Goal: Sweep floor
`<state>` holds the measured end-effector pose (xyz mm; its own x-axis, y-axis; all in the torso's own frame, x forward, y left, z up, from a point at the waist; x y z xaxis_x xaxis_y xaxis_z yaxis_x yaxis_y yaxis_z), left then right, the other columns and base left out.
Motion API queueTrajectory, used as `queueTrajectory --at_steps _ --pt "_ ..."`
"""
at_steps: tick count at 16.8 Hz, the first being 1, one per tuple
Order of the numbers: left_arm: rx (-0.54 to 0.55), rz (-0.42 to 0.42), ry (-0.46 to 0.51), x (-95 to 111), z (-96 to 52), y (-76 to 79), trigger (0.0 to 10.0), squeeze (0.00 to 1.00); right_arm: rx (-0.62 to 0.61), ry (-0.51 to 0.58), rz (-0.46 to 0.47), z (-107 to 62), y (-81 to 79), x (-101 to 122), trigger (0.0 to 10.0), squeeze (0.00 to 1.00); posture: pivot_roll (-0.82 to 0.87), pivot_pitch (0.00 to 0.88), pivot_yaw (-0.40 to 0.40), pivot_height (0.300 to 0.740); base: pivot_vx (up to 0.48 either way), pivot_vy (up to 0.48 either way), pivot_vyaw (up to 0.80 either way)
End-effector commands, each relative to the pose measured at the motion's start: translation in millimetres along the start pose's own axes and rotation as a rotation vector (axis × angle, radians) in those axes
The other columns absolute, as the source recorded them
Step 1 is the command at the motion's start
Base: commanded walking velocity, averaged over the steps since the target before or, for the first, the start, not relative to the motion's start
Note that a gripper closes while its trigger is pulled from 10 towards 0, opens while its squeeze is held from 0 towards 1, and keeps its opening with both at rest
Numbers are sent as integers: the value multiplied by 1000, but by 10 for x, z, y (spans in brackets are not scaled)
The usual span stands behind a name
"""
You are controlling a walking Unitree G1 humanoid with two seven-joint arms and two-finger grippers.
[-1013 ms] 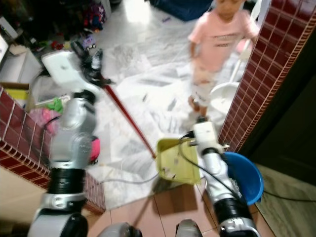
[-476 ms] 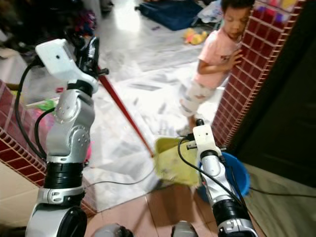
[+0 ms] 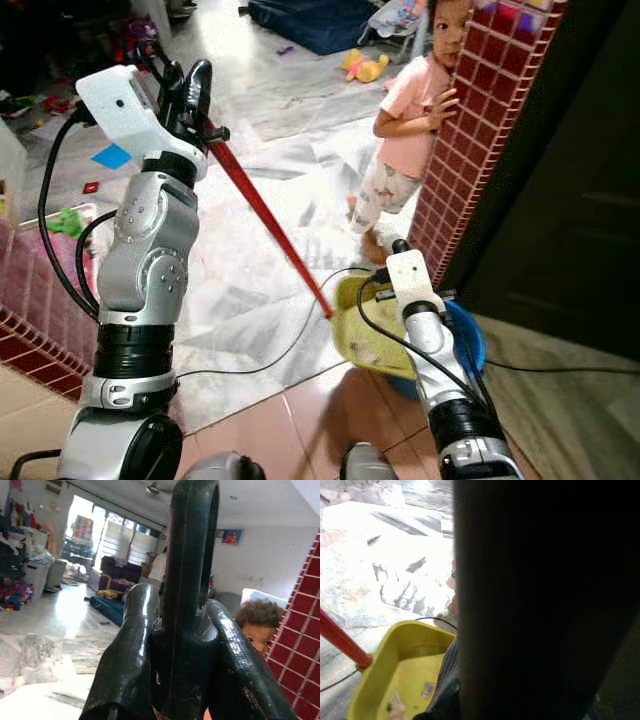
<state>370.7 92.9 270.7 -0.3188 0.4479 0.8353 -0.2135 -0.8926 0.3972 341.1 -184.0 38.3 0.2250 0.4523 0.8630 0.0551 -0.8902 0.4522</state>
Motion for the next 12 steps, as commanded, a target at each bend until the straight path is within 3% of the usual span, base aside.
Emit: queueTrajectory --at_steps 1,3,7,12 --pt "-47 -25 62 134 25 125 10000 0 1 -14 -10 8 10 -20 10000 0 -32 0 68 740 0 -442 -788" --pt "-50 -29 60 135 22 135 10000 0 1 -8 -4 -1 8 -23 10000 0 -32 0 68 740 0 -472 -778" --pt "-53 -31 57 124 21 147 10000 0 23 26 -5 -11 -36 30 10000 0 -33 0 71 740 0 -397 0" --pt "90 121 108 170 62 -94 10000 0 40 53 -6 -31 -63 68 10000 0 -41 0 77 740 0 0 0"
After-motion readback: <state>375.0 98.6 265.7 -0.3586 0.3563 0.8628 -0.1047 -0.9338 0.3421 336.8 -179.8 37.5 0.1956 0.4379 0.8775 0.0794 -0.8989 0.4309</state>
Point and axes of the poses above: a point about 5 cm out from each wrist's last joint towards the gripper, its own z axis pointing out of the wrist towards the gripper, its own x axis along the axis of the wrist's last joint, y = z × x, the point moved 4 cm from there along z, pointing out of the wrist towards the gripper, and after that the axes turned 5 degrees about -z, right-handed, at the moved point
